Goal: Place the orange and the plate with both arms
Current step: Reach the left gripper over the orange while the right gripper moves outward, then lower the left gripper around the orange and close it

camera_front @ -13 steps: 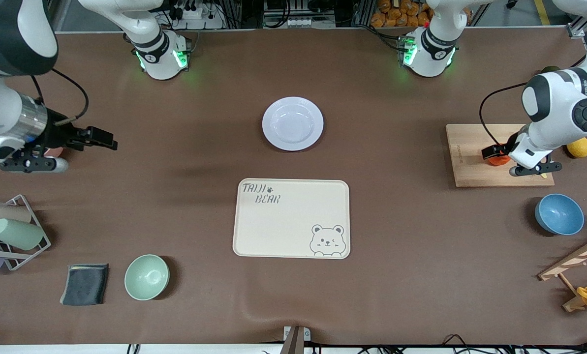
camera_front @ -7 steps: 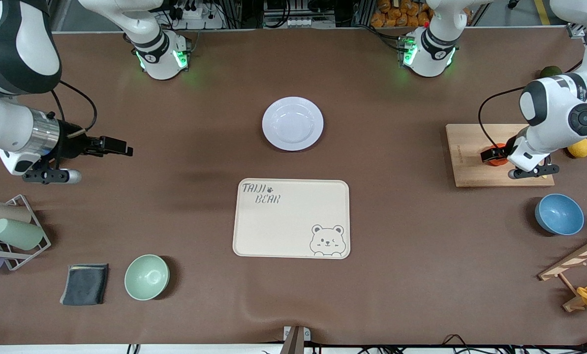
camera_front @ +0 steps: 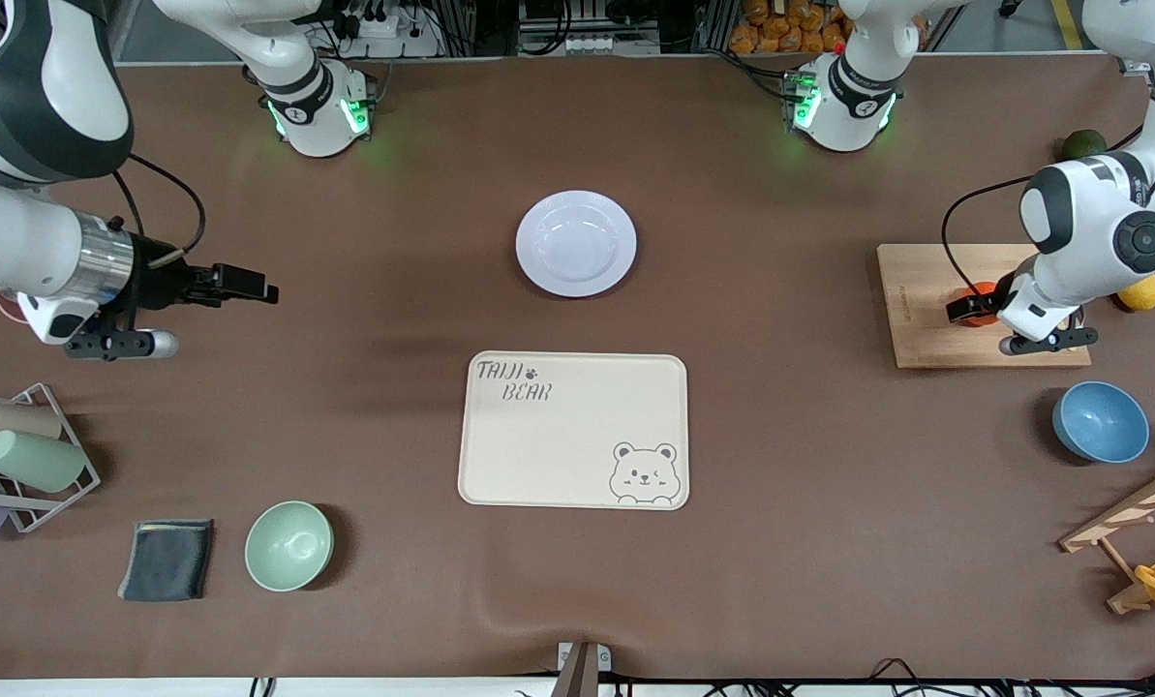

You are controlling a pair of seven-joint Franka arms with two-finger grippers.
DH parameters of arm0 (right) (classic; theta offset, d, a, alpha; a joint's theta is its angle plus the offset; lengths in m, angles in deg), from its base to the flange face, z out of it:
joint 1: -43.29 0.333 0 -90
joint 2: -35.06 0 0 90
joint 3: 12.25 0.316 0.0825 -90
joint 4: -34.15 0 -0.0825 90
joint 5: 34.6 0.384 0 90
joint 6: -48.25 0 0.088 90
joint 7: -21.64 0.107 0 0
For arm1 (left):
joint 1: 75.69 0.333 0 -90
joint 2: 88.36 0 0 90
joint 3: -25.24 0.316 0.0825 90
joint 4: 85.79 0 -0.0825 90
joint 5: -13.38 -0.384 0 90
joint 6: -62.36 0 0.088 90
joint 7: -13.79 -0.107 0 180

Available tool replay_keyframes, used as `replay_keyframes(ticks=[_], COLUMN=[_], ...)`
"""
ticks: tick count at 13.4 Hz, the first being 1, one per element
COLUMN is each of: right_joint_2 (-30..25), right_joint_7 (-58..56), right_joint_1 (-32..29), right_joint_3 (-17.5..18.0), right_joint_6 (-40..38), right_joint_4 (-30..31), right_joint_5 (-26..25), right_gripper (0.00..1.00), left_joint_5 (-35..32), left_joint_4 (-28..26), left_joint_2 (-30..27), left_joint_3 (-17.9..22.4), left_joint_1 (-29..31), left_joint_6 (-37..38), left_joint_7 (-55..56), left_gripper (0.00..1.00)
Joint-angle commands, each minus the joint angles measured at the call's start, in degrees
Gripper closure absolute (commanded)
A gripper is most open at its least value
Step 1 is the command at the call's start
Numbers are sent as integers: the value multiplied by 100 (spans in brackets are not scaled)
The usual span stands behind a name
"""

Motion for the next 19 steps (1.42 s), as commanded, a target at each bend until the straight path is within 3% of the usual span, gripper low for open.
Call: replay_keyframes(ticks=[1, 19], right_joint_2=[-58, -58], right_joint_7=[71, -17], right_joint_1=[41, 41], right_joint_3=[-15, -23], right_joint_6=[-34, 10], right_joint_4=[-22, -31], right_joint_5=[112, 103], right_gripper=[0, 0], left_joint_5=[-160, -379], left_joint_4=[-14, 30], left_joint_2=[188, 136], left_joint_3=[-39, -22], left_joint_1=[163, 444], left_joint_6=[-213, -152], left_joint_7=[-112, -745], left_gripper=[0, 0])
